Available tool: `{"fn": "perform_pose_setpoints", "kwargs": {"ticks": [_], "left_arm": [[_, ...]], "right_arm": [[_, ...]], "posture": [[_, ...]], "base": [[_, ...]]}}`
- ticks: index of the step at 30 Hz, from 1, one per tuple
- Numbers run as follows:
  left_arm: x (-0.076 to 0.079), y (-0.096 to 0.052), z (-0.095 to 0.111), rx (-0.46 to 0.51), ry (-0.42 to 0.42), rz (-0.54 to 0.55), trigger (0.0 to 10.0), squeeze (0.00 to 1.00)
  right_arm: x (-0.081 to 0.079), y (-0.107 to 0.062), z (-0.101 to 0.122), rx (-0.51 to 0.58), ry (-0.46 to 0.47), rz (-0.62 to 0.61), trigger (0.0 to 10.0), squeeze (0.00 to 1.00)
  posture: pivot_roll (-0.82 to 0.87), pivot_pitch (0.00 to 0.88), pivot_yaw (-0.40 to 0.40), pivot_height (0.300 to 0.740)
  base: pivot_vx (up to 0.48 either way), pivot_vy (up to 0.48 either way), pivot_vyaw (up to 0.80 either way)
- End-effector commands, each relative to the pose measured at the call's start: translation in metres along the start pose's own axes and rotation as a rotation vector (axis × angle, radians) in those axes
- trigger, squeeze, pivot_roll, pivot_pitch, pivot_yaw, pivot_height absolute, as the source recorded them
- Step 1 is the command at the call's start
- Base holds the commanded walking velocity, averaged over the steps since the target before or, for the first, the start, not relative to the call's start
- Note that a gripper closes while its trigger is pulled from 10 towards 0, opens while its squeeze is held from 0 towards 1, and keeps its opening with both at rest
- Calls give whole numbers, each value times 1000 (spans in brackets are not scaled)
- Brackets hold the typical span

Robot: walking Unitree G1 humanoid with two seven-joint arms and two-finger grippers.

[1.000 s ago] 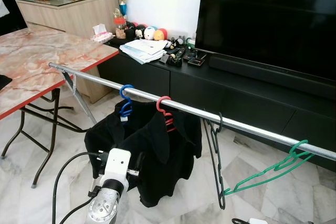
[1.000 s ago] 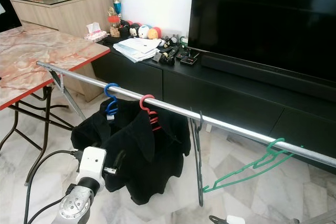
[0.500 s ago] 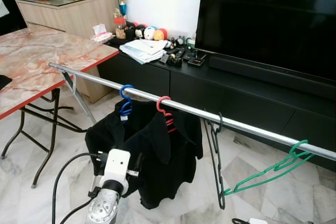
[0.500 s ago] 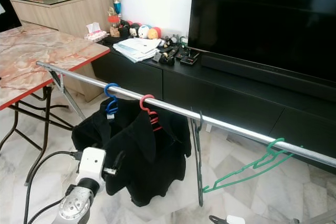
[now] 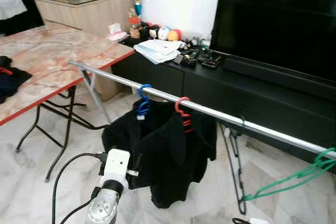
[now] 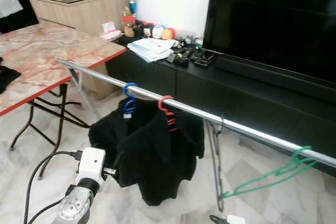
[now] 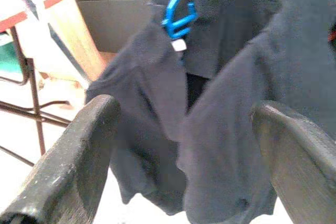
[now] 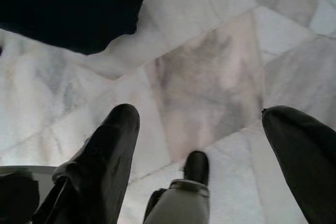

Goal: Hang hanger

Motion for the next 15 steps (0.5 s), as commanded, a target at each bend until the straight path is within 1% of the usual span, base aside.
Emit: {"fn": "perform_pose_setpoints", "kwargs": {"ticks": [1, 3, 15], "left_arm": [[-1, 0, -1, -4, -9, -1, 10000, 0], [-1, 0, -1, -5, -9, -1, 10000, 0], [-1, 0, -1, -5, -13, 0, 10000, 0]], "right_arm": [[-1, 0, -1, 0, 25, -2, 10000, 0], [-1, 0, -2, -3, 23, -1, 10000, 0], [-1, 0, -2, -8, 23, 3, 10000, 0]], "posture": [[-32, 0, 40, 740], [-32, 0, 40, 740], [-32, 0, 38, 740]], "base": [[0, 337, 0], [0, 337, -216], [0, 337, -800]]}}
Point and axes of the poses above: a point about 5 cm out from each wrist's last joint towards the gripper, its own y axis pointing out of the wrist towards the gripper, its own z axis along the axis of the wrist's last joint, x = y × z, the point moved 6 cm from there along y, pointing out of the wrist towards the gripper, and after that the axes turned 4 degrees about -y, right-handed, at the moved point
